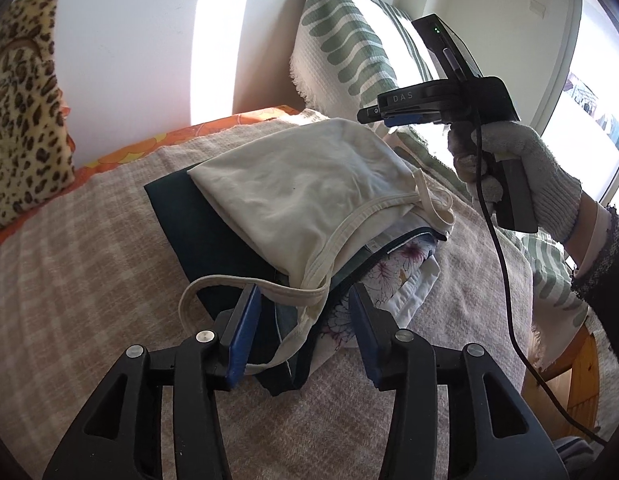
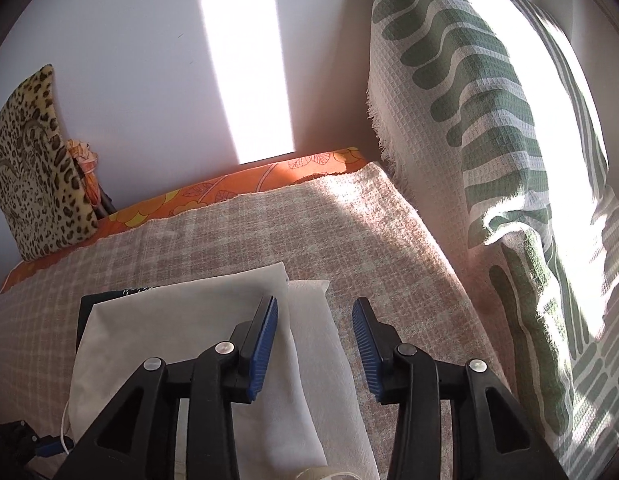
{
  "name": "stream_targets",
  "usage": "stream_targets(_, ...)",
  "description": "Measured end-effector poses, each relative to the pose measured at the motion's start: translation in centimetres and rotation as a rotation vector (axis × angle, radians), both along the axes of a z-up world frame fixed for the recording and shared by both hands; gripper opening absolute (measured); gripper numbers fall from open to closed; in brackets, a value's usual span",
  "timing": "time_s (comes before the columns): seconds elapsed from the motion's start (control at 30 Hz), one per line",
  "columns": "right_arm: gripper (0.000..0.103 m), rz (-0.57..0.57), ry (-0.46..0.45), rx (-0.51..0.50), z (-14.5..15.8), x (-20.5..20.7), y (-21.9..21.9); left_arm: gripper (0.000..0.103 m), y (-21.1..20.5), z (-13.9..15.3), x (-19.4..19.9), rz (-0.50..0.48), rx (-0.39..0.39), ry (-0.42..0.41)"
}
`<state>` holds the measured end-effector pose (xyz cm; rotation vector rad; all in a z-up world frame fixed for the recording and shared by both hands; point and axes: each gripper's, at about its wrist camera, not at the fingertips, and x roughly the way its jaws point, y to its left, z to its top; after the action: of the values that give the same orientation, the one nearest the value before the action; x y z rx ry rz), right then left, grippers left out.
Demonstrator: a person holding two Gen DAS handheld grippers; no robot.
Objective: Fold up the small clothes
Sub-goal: 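Open the right gripper to release the bundle on the stack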
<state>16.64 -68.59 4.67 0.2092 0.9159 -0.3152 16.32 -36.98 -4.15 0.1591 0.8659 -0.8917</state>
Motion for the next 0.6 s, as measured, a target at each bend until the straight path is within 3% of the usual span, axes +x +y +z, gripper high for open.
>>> stream_targets(0.07, 0.057, -0.009, -0.021, -0.004, 0.7, -0.7, 0.2, 0.046, 0.4, 0.4, -0.3, 0.004, 0.000, -0.011)
stream_targets(0.17, 0.065, -0.020, -0.051, -0.002, 1.8, -1.6, 0.7, 0.056, 0.9, 1.2, -0.8, 0.017, 0.008, -0.037)
stream_targets(0.4, 0.075, -0.004, -0.103, -0.027, 4.5, -4.3, 3.1, 0.072, 2.4, 3.4, -2.5, 0.041, -0.024, -0.088)
stream_targets(0.6, 0.086, 0.023, -0.158, -0.031, 6.9, -7.3, 5.7, 0.075, 3.7, 5.2, -4.1, 0.058, -0.048, -0.122)
